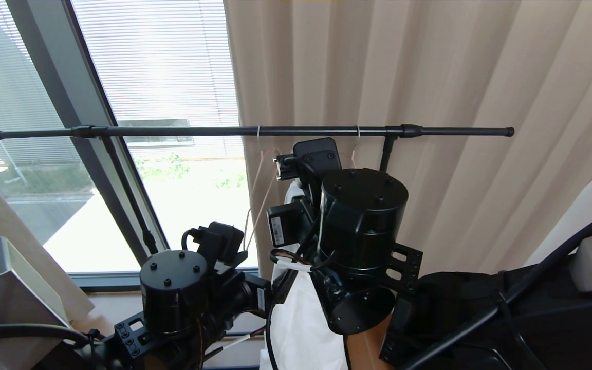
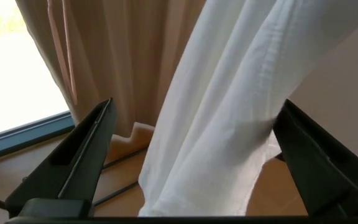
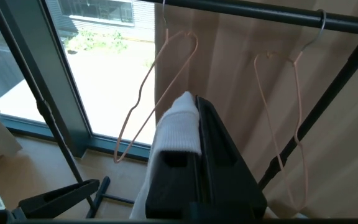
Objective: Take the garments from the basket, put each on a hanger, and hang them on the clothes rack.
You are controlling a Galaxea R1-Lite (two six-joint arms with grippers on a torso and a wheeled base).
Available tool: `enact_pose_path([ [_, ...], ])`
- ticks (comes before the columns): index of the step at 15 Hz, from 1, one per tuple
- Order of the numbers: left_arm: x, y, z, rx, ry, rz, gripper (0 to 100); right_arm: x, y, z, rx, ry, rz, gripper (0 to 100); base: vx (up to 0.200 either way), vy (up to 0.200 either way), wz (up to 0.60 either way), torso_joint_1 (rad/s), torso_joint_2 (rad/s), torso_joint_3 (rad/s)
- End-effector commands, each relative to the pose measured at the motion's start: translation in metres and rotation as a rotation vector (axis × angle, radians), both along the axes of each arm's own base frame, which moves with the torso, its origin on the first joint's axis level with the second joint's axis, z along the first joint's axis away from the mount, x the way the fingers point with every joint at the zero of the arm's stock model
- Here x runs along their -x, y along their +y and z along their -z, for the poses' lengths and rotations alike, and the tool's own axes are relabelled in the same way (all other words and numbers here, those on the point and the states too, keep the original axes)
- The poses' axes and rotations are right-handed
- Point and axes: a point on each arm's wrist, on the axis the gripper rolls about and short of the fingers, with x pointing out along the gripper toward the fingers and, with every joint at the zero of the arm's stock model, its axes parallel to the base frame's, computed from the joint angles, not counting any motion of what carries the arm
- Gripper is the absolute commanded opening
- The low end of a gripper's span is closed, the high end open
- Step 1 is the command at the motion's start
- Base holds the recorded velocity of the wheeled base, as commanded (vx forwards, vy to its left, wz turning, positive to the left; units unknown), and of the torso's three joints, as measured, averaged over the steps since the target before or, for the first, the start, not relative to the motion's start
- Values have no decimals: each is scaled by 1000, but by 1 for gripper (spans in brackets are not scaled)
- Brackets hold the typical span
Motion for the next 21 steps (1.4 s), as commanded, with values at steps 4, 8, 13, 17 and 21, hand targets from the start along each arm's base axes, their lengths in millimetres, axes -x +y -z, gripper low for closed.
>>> enact_pose_path([
  [4,-3,3,7,-62,-6,-32,100,-9,-14,-14,-28,-21,40,0,0,0,0,0,0,0],
  [8,-15,9,17,-108,-2,-111,100,-10,-25,-28,-44,-42,57,0,0,0,0,0,0,0],
  [13,-23,14,6,-43,-74,-145,100,-11,-20,-17,-20,-26,52,0,0,0,0,0,0,0],
  [17,-13,6,4,-22,-97,-105,100,-13,-7,3,21,1,38,0,0,0,0,0,0,0],
  [21,-1,-1,3,2,-116,-54,100,-22,5,22,53,18,82,0,0,0,0,0,0,0],
])
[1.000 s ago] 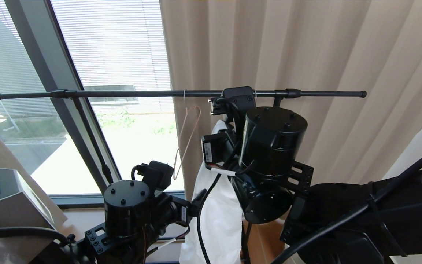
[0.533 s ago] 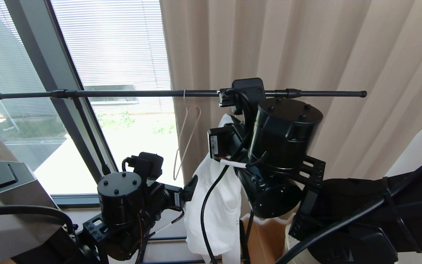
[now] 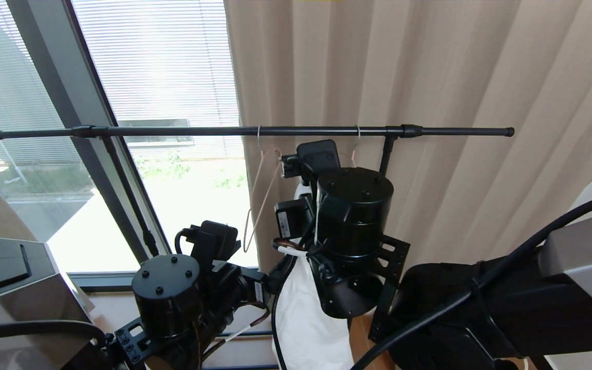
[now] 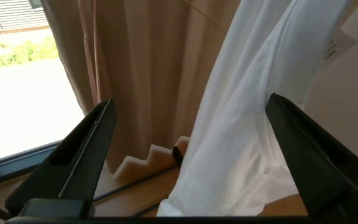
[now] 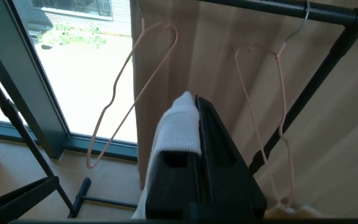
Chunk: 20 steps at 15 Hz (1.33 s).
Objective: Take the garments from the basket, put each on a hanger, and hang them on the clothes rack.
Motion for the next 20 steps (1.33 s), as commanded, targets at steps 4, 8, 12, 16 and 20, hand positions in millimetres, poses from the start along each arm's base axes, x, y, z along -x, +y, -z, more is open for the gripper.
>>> enact_pose_path([
  [4,5,-5,1,-1,6,26,100,-6,14,24,43,22,34,0,0,0,0,0,0,0],
  [8,3,-8,6,-8,14,24,100,-1,19,23,40,19,37,0,0,0,0,0,0,0],
  [12,-2,-10,10,-13,18,12,100,5,25,23,35,15,37,0,0,0,0,0,0,0],
  [16,-14,-12,18,-31,19,-60,100,8,27,25,37,16,37,0,0,0,0,0,0,0],
  [20,-16,-10,19,-60,7,-93,100,6,24,18,21,6,52,0,0,0,0,0,0,0],
])
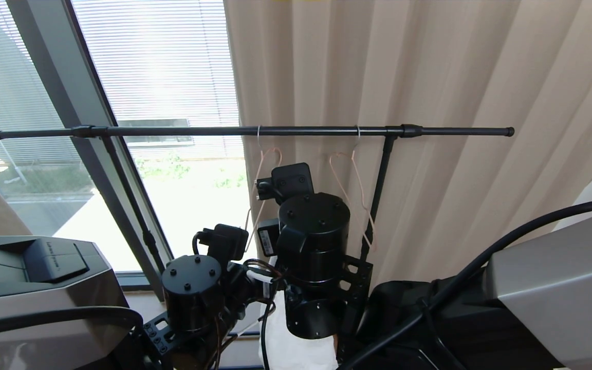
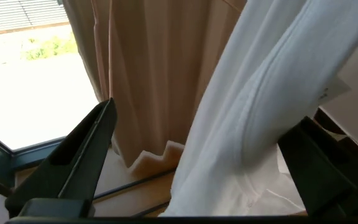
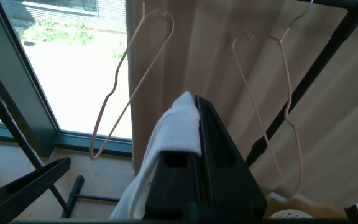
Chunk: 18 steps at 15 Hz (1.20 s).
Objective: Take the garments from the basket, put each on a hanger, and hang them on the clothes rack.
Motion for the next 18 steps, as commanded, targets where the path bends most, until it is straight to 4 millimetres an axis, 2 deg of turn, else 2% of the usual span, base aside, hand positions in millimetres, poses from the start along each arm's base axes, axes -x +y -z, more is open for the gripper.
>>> enact_pose_path([
  [1,-2,0,4,-22,4,-18,100,1,-2,-5,-10,-7,6,0,0,0,0,0,0,0],
  [3,0,2,7,-67,3,-18,100,1,-3,-8,-14,-11,13,0,0,0,0,0,0,0],
  [10,8,9,13,-155,2,-6,100,-19,-20,-14,-17,-19,75,0,0,0,0,0,0,0],
  [14,7,12,13,-172,0,-14,100,-22,-23,-16,-22,-22,84,0,0,0,0,0,0,0],
  [18,0,15,25,-194,21,-34,100,-17,-23,-21,-32,-27,76,0,0,0,0,0,0,0],
])
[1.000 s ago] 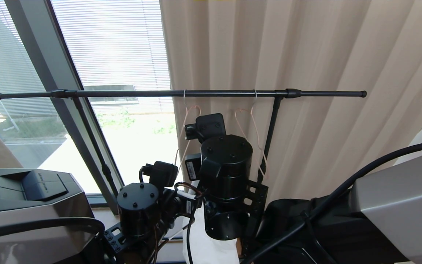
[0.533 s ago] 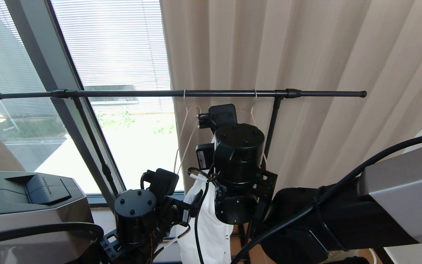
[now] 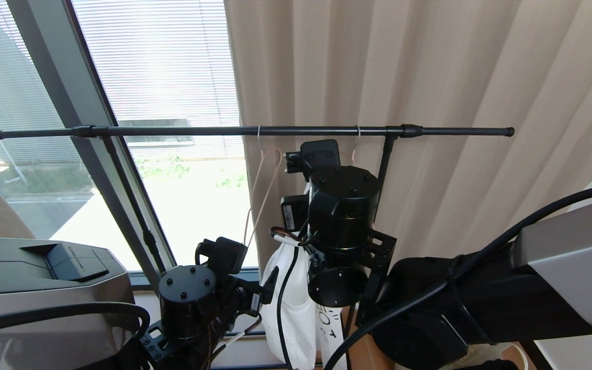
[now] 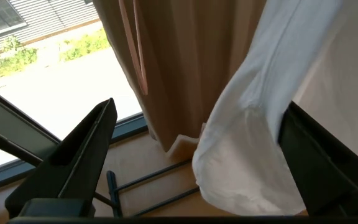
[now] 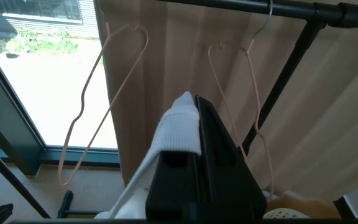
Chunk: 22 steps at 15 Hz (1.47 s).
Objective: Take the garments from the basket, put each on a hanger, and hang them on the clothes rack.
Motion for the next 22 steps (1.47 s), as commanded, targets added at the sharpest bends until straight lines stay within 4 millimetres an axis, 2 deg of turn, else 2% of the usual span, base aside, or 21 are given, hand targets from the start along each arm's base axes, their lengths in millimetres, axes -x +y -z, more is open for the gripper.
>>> enact_pose_path([
  [1,-3,0,8,-10,12,-7,100,3,0,-2,-4,-2,-5,0,0,0,0,0,0,0],
  [5,-6,3,9,-17,6,-18,100,4,-2,-2,-3,0,-5,0,0,0,0,0,0,0],
  [11,-6,3,7,-5,-10,-18,100,23,-2,-3,3,-36,-62,0,0,0,0,0,0,0],
  [18,-8,5,7,-4,-11,-28,100,32,-5,-4,9,-48,-95,0,0,0,0,0,0,0],
  [19,-7,5,6,-3,-13,-28,0,32,-5,-5,8,-49,-98,0,0,0,0,0,0,0],
  [22,-4,8,-1,3,-28,-22,0,24,-10,-4,14,-50,-104,0,0,0,0,0,0,0],
])
